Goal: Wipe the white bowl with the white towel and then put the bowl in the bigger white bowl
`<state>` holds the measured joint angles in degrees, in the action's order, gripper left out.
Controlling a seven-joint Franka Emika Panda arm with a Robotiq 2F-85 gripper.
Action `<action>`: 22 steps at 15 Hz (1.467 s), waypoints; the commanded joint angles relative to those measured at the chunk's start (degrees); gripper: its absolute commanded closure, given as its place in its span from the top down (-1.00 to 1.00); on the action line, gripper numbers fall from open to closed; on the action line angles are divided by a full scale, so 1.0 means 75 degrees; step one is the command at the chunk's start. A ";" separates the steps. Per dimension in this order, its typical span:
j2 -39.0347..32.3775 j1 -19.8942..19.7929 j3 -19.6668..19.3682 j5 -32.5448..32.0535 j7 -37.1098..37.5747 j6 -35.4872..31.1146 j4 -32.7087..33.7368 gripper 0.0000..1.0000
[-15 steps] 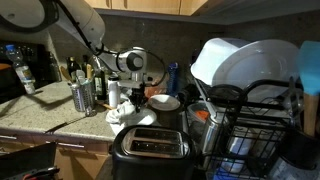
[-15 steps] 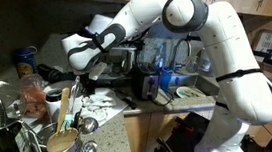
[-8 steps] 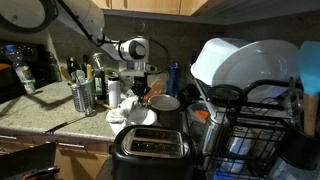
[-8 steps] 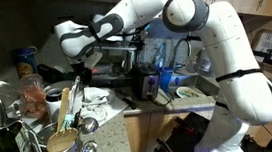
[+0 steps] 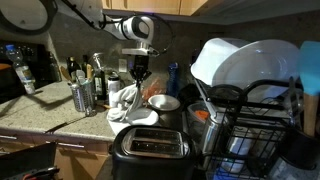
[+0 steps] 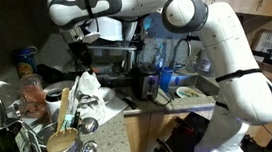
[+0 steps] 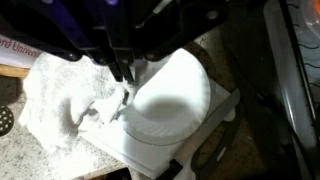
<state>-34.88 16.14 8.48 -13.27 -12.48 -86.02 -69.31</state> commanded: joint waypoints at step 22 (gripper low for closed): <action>-0.1930 -0.0360 0.1437 0.3320 -0.3423 0.0326 0.1928 -0.94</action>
<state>-47.11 13.33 18.53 10.61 -37.20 -83.52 -56.40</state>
